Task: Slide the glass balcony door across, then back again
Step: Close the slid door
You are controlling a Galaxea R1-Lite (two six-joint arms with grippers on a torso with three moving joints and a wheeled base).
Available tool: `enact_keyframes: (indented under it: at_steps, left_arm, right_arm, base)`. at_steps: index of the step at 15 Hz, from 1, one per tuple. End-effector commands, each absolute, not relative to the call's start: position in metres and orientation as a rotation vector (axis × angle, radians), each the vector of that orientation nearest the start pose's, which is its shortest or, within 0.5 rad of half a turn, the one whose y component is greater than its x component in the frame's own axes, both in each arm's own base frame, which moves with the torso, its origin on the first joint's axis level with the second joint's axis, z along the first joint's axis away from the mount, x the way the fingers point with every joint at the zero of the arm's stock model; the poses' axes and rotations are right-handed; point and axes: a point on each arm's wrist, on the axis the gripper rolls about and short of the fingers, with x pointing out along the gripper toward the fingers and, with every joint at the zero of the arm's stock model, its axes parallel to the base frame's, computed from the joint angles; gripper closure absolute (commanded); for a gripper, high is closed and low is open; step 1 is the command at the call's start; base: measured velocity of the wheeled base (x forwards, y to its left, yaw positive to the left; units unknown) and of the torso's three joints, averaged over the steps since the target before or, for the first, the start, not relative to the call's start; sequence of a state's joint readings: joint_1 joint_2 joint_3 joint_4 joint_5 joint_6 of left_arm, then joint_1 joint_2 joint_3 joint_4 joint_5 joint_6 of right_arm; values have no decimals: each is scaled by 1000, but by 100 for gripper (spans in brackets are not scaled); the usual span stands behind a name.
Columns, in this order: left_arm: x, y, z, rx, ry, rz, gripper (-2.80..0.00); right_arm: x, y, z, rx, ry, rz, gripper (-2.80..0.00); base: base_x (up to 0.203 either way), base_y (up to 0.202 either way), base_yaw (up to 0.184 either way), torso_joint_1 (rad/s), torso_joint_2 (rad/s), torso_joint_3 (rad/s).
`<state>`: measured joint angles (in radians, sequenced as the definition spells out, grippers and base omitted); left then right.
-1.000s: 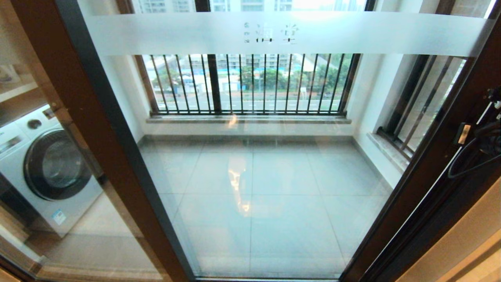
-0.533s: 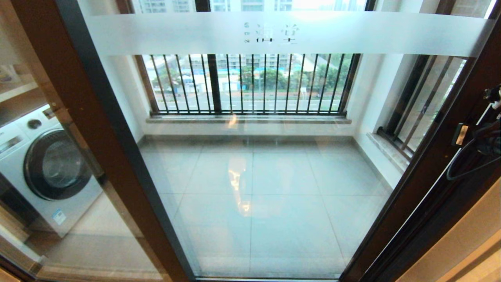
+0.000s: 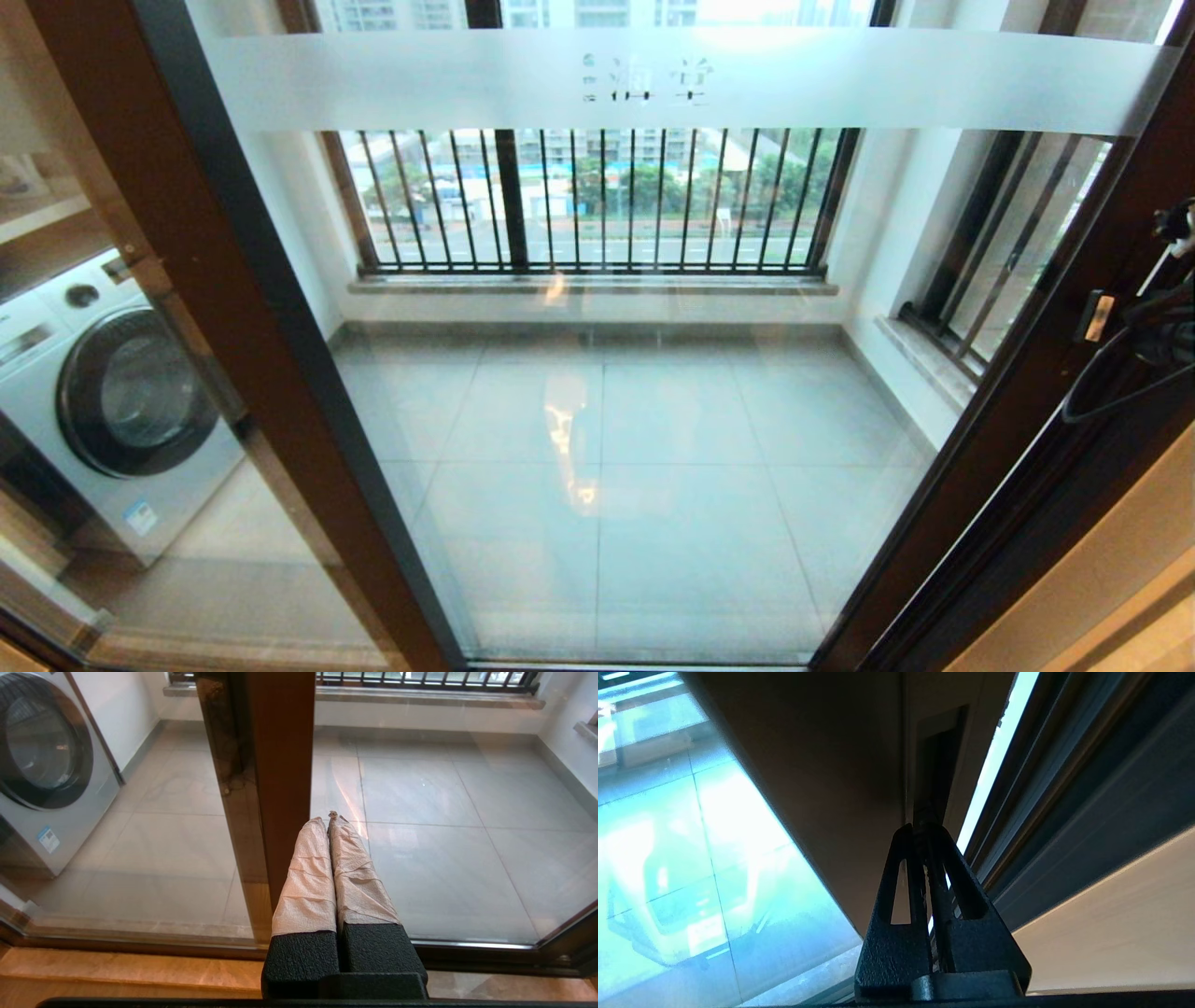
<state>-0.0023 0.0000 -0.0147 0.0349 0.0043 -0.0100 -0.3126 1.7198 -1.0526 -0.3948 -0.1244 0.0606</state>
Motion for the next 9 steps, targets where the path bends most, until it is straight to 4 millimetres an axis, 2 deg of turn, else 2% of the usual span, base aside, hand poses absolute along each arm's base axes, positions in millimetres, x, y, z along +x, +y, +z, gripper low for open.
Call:
enact_keyframes:
  at_steps: [1,9]
  left_arm:
    - [-24,0,76,-11,23,3,0]
    - [-24,0,76,-11,23,2,0]
  right_arm:
    - [316,-106,214,88,275,-446,0]
    - [320,-108,213,89,276,-448,0]
  base:
    - [0,0,0,0,0,0]
    - [0,0,0,0,0,0]
